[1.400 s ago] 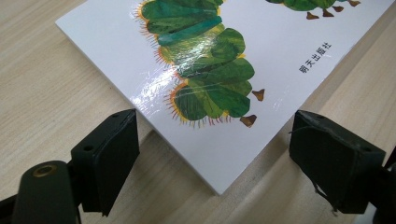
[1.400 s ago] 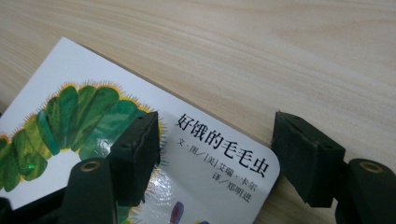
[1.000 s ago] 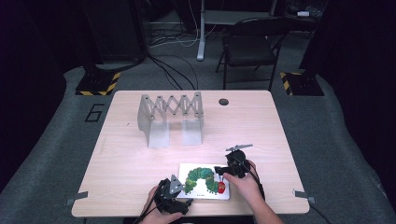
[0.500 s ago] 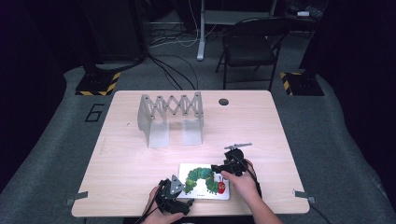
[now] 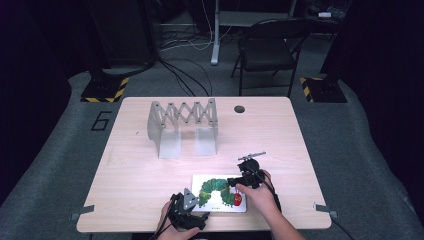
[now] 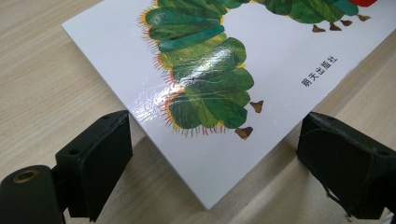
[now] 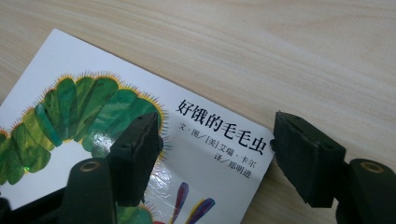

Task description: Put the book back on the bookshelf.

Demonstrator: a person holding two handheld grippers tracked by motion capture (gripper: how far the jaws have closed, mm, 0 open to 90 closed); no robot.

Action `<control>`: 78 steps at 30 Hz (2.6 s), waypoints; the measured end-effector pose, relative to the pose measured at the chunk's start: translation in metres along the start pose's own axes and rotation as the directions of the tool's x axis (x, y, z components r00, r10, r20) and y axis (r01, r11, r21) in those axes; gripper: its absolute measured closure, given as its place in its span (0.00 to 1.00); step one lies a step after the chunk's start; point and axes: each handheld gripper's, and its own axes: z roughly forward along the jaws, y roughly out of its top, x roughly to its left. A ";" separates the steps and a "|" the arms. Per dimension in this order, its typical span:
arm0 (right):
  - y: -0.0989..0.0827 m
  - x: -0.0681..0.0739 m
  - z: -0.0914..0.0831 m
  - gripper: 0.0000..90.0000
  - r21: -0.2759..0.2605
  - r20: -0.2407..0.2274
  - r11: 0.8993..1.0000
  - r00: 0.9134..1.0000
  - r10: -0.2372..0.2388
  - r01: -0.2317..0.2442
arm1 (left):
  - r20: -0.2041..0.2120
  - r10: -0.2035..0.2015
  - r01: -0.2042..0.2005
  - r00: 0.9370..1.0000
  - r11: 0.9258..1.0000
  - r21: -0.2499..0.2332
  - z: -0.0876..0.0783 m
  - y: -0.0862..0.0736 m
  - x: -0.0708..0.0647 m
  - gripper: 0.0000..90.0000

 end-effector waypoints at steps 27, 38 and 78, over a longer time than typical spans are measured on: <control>0.021 -0.001 0.022 0.36 0.014 -0.021 1.000 1.000 -0.003 0.003 | -0.009 -0.023 0.023 1.000 1.000 -0.005 0.001 0.000 0.020 0.12; 0.021 -0.002 0.017 0.36 0.008 -0.028 1.000 1.000 -0.004 0.004 | -0.010 -0.021 0.021 1.000 1.000 -0.003 0.001 0.000 0.020 0.11; 0.026 0.010 -0.013 0.37 -0.063 -0.045 0.997 0.998 -0.043 0.040 | -0.037 -0.037 0.037 0.999 0.999 0.009 0.005 0.002 0.017 0.01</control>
